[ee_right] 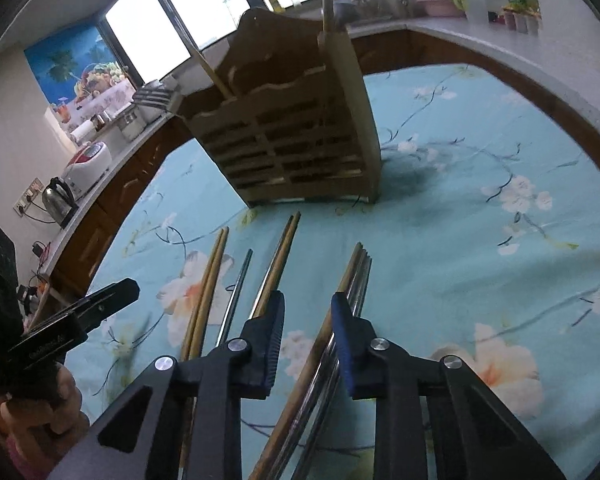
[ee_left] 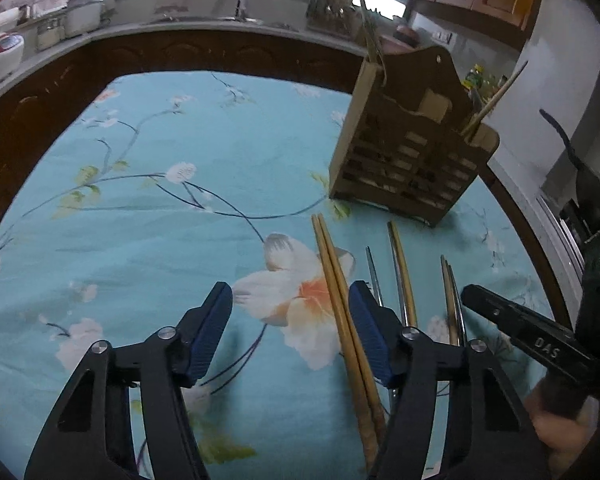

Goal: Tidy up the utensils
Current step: 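Move both tools back down to the remaining chopsticks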

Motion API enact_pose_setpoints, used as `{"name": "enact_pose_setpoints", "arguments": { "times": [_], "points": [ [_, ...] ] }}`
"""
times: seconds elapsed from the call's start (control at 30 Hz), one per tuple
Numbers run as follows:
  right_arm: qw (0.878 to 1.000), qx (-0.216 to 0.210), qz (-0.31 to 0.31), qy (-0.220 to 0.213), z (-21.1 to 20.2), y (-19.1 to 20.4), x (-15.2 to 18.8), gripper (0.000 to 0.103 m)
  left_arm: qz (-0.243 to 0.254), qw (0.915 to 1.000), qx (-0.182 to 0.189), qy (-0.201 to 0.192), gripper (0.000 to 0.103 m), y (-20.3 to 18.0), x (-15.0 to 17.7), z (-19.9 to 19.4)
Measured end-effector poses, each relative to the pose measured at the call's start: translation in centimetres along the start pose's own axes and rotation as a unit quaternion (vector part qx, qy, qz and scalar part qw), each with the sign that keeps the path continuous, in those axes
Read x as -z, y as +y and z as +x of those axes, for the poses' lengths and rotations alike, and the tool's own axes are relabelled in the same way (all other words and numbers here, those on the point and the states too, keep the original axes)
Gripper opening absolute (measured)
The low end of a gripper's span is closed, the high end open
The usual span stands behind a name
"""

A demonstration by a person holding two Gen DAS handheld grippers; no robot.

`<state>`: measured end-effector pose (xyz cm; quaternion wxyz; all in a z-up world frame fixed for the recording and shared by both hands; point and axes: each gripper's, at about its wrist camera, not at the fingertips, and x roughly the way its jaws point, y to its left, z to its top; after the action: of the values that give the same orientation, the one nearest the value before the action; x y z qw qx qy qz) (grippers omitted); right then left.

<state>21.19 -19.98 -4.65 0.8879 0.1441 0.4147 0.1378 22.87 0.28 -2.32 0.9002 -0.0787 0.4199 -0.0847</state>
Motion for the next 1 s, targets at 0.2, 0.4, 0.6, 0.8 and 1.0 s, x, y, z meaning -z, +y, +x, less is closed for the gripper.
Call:
{"name": "enact_pose_setpoints", "arguments": {
  "times": [0.2,0.4,0.6,0.8,1.0],
  "points": [
    [1.000,0.005,0.003,0.024,2.2,-0.4,-0.3,0.024,0.014,0.9997,0.007,0.020,0.054,-0.9,-0.5,1.8],
    [1.000,0.011,0.002,0.027,2.7,-0.6,-1.0,0.023,0.022,0.9990,0.010,0.039,0.048,-1.2,-0.9,3.8],
    [0.999,0.025,-0.008,0.030,3.1,-0.2,-1.3,0.015,0.030,0.9982,0.009,0.051,0.043,-1.5,-1.3,5.5],
    [0.998,0.037,-0.021,0.038,3.0,-0.4,-1.1,0.012,0.062,0.9969,-0.002,0.047,0.037,-1.7,-1.2,6.2],
    [0.998,0.045,-0.020,0.040,1.7,-1.5,-0.6,0.013,0.088,0.9946,-0.005,0.055,0.034,-1.4,-0.6,5.6]
  ]
}}
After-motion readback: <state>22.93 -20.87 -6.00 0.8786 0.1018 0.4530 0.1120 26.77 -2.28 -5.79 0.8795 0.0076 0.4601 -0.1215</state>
